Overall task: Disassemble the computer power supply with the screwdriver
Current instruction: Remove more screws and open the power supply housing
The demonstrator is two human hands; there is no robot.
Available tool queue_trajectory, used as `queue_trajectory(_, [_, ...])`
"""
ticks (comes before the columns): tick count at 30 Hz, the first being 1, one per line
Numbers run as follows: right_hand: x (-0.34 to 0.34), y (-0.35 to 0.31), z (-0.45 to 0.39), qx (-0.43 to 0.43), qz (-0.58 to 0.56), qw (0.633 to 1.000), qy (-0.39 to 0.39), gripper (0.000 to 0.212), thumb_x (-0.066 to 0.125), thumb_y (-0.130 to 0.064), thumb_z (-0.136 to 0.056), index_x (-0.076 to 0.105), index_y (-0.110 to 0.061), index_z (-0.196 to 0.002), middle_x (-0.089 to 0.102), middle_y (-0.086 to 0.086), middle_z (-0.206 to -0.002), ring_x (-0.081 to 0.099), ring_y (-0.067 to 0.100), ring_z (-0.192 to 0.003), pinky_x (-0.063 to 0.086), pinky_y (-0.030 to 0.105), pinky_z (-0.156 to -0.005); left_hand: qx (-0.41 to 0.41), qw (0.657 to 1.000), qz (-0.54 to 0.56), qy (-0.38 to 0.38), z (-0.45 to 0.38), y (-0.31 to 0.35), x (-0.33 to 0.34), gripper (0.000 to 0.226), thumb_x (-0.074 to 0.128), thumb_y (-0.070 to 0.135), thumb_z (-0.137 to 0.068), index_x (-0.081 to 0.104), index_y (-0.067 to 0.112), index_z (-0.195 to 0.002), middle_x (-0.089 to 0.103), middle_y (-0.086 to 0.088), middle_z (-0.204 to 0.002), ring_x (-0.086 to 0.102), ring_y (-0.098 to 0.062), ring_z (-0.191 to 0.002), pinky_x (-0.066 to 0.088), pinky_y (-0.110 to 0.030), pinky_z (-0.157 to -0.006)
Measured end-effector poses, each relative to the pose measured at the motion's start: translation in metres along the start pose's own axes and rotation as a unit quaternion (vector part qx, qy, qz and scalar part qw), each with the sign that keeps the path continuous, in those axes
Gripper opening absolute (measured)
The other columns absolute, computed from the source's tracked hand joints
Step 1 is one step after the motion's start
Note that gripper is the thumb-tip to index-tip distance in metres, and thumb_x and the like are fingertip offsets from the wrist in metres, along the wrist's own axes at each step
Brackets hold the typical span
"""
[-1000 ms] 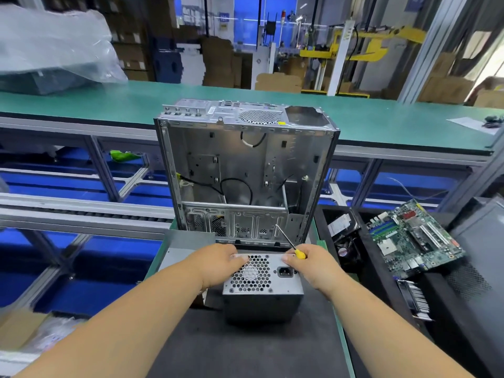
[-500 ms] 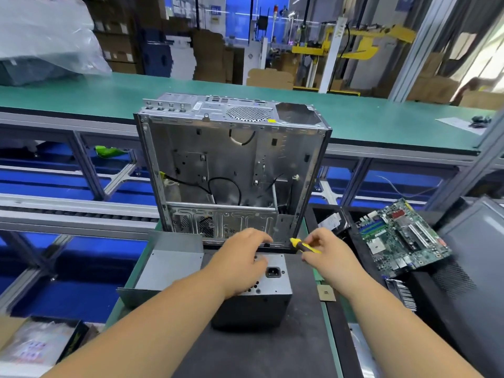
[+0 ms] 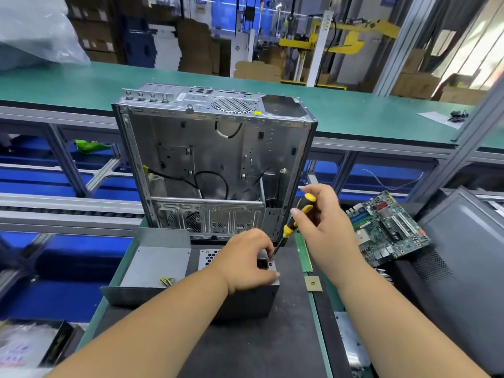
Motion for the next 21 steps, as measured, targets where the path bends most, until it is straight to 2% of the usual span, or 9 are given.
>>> queue_trajectory(3, [0.013, -0.008, 0.001, -0.038, 0.049, 0.997, -0.035, 0.030, 0.064, -0.025, -0.094, 0.046, -0.040, -0.114, 0.055, -0.024, -0.083, 0.057, 0.001, -0.074, 0.040, 0.009, -0.063, -0.029, 0.999, 0.032, 0.006, -0.001, -0.007, -0.002, 0.023, 0.074, 0.038, -0.068, 0.057, 0.034, -0.083, 0.052, 0.014, -0.102, 0.051, -0.013, -0.101, 0.047, -0.038, -0.091])
queue_trajectory(5, [0.016, -0.010, 0.002, -0.052, 0.068, 0.995, -0.044, 0.030, 0.063, -0.025, -0.095, 0.045, -0.039, -0.115, 0.055, -0.021, -0.083, 0.057, 0.001, -0.077, 0.039, 0.008, -0.063, -0.043, 0.998, 0.043, 0.000, -0.001, -0.010, -0.001, 0.020, 0.074, 0.035, -0.068, 0.059, 0.034, -0.081, 0.051, 0.016, -0.101, 0.051, -0.011, -0.100, 0.048, -0.039, -0.090])
queue_trajectory(14, [0.020, -0.006, 0.004, -0.063, 0.082, 0.993, -0.058, 0.029, 0.061, -0.021, -0.097, 0.046, -0.032, -0.119, 0.054, -0.018, -0.085, 0.056, -0.007, -0.083, 0.039, 0.005, -0.066, -0.058, 0.996, 0.059, -0.015, -0.001, -0.012, 0.003, 0.017, 0.073, 0.032, -0.070, 0.062, 0.032, -0.083, 0.049, 0.020, -0.105, 0.052, -0.007, -0.101, 0.049, -0.037, -0.092])
queue_trajectory(17, [0.024, -0.006, 0.004, -0.060, 0.080, 0.992, -0.079, 0.032, 0.060, -0.021, -0.097, 0.043, -0.037, -0.118, 0.055, -0.015, -0.084, 0.056, 0.001, -0.080, 0.041, 0.009, -0.065, -0.062, 0.996, 0.063, -0.019, -0.001, -0.013, 0.004, 0.017, 0.073, 0.030, -0.070, 0.062, 0.033, -0.082, 0.049, 0.020, -0.105, 0.053, -0.007, -0.101, 0.049, -0.037, -0.091])
queue_trajectory(21, [0.027, -0.006, 0.005, -0.053, 0.073, 0.991, -0.104, 0.030, 0.059, -0.021, -0.097, 0.043, -0.040, -0.114, 0.059, -0.010, -0.087, 0.059, 0.007, -0.079, 0.048, 0.022, -0.069, -0.062, 0.995, 0.074, -0.013, 0.000, -0.015, 0.004, 0.016, 0.069, 0.024, -0.069, 0.061, 0.031, -0.082, 0.050, 0.018, -0.103, 0.055, -0.009, -0.098, 0.049, -0.037, -0.090])
Point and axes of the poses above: each hand's wrist, its own z-axis away from the middle knuckle, its own x-axis out of the palm, y = z × x, the point moved 9 cm from there along -z, towards the middle knuckle
